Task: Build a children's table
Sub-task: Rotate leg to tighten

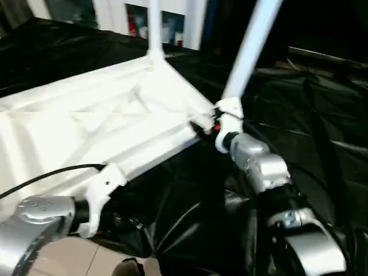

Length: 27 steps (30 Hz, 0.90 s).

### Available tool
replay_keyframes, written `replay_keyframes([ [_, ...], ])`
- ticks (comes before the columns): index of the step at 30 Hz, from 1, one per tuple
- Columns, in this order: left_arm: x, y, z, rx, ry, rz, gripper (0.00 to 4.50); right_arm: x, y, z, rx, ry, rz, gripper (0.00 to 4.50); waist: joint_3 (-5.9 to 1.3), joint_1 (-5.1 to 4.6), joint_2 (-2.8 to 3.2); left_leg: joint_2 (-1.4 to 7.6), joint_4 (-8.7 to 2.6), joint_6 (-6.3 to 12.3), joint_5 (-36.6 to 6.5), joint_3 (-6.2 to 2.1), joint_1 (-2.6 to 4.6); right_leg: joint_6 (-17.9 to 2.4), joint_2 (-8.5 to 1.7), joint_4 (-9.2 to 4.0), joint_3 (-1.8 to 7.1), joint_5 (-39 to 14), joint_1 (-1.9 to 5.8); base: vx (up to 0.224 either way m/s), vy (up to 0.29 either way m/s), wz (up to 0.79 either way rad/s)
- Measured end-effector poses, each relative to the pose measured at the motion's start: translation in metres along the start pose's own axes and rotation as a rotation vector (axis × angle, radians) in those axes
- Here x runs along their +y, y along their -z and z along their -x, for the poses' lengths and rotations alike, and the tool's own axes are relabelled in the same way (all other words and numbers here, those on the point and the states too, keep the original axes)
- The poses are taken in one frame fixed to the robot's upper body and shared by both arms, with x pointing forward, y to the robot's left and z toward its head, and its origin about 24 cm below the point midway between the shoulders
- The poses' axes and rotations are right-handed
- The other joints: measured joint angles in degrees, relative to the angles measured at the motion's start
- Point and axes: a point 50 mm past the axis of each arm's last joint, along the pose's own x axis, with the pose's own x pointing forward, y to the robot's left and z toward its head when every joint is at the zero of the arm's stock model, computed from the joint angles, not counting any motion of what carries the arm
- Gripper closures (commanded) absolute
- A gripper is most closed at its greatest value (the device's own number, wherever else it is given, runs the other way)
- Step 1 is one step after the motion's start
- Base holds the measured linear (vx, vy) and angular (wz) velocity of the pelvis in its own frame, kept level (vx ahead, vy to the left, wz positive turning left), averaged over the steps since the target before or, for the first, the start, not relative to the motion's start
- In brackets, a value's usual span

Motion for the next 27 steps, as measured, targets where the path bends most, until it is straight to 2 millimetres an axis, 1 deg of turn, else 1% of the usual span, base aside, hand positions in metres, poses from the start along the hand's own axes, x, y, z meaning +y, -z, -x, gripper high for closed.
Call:
replay_keyframes([
  [2, 0.004, -0.003, 0.002, -0.018, -0.036, -0.010, 0.52, -0.006, 0.001, 0.000, -0.003, 0.032, -0.014, 0.34, -0.01, 0.19, -0.02, 0.01, 0.05, -0.02, 0.02, 0.13, 0.02, 0.03, 0.11, 0.05, 0.26, -0.02, 0.05, 0.000, 0.000, 0.00],
  [3, 0.006, -0.006, 0.003, -0.034, -0.051, -0.020, 0.52, -0.008, 0.000, -0.001, -0.006, 0.052, -0.029, 0.34, -0.01, 0.24, -0.01, 0.00, 0.09, -0.03, 0.03, 0.14, 0.02, 0.02, 0.24, 0.13, 0.56, -0.02, 0.05, 0.000, 0.000, 0.00],
  [4, 0.008, -0.009, 0.005, -0.046, -0.066, -0.030, 0.29, -0.010, 0.000, -0.002, -0.007, 0.069, -0.039, 0.34, -0.01, 0.25, -0.01, 0.00, 0.18, -0.04, 0.04, 0.16, 0.02, 0.05, 0.30, 0.30, 0.74, -0.03, 0.03, 0.000, 0.000, 0.00],
  [7, 0.011, -0.013, 0.009, -0.066, -0.088, -0.041, 0.20, -0.020, 0.000, -0.002, -0.009, 0.118, -0.058, 0.34, -0.01, 0.46, -0.02, 0.00, 0.52, -0.05, 0.04, 0.21, 0.01, 0.20, 0.32, 0.86, 0.92, -0.19, -0.03, 0.000, 0.000, 0.00],
  [8, 0.011, -0.014, 0.009, -0.070, -0.093, -0.046, 0.07, -0.025, 0.001, -0.002, -0.008, 0.138, -0.063, 0.34, -0.02, 0.58, -0.02, 0.00, 0.63, -0.05, 0.04, 0.20, 0.02, 0.25, 0.32, 0.97, 0.93, -0.23, -0.02, 0.000, 0.000, 0.00],
  [10, 0.013, -0.015, 0.010, -0.078, -0.106, -0.059, 0.07, -0.036, 0.000, 0.000, -0.006, 0.186, -0.070, 0.34, -0.02, 0.92, -0.02, 0.00, 0.75, -0.04, 0.04, 0.20, -0.01, 0.36, 0.32, 1.08, 1.00, -0.30, -0.01, 0.000, 0.000, 0.00],
  [12, 0.017, -0.016, 0.010, -0.081, -0.138, -0.067, 0.07, -0.049, 0.001, 0.004, -0.006, 0.240, -0.077, 0.34, -0.02, 1.32, -0.02, 0.01, 1.00, -0.04, 0.04, 0.17, -0.05, 0.48, 0.32, 1.29, 1.04, -0.37, 0.00, 0.000, 0.000, 0.00],
  [14, 0.021, -0.015, 0.012, -0.081, -0.156, -0.068, 0.07, -0.069, 0.002, 0.011, -0.002, 0.317, -0.082, 0.34, -0.03, 1.78, 0.00, 0.01, 1.02, -0.04, 0.04, 0.24, -0.17, 0.52, 0.32, 1.31, 1.17, -0.40, 0.08, 0.000, 0.000, 0.00],
  [16, 0.023, -0.015, 0.012, -0.083, -0.174, -0.072, 0.07, -0.082, 0.003, 0.016, 0.001, 0.371, -0.089, 0.34, -0.03, 2.00, 0.01, 0.03, 1.13, -0.04, 0.04, 0.31, -0.22, 0.51, 0.30, 1.40, 1.23, -0.39, 0.09, 0.000, 0.000, 0.00],
  [19, 0.029, -0.019, 0.009, -0.112, -0.211, -0.098, 0.07, -0.106, 0.005, 0.027, 0.007, 0.462, -0.090, 0.34, -0.04, 2.69, 0.10, 0.05, 1.53, -0.03, 0.04, 0.28, -0.30, 0.52, 0.25, 1.78, 1.23, -0.40, 0.05, 0.000, 0.000, 0.00],
  [21, 0.032, -0.020, 0.008, -0.136, -0.232, -0.109, 0.07, -0.124, 0.002, 0.037, -0.012, 0.528, -0.084, 0.34, -0.07, 2.86, 0.20, 0.05, 1.61, -0.03, 0.04, 0.26, -0.34, 0.55, 0.25, 1.82, 1.23, -0.41, 0.04, 0.000, 0.000, 0.00],
  [23, 0.033, -0.018, 0.006, -0.158, -0.232, -0.109, 0.07, -0.137, -0.007, 0.046, -0.044, 0.568, -0.058, 0.34, -0.18, 2.76, 0.33, 0.06, 1.70, -0.03, 0.04, 0.20, -0.33, 0.55, 0.29, 1.85, 1.21, -0.41, 0.06, 0.000, 0.000, 0.00],
  [25, 0.029, -0.012, 0.006, -0.173, -0.207, -0.108, 0.07, -0.144, -0.014, 0.051, -0.072, 0.580, -0.025, 0.34, -0.47, 2.26, 0.40, 0.08, 1.74, -0.03, 0.04, 0.08, -0.27, 0.55, 0.34, 1.86, 1.16, -0.40, 0.09, 0.000, 0.000, 0.00],
  [27, 0.024, -0.005, 0.005, -0.189, -0.178, -0.087, 0.07, -0.146, -0.017, 0.053, -0.086, 0.570, 0.003, 0.34, -0.63, 1.30, 0.48, 0.08, 1.75, -0.03, 0.04, 0.00, -0.24, 0.56, 0.40, 1.90, 1.14, -0.41, 0.08, 0.000, 0.000, 0.00],
])
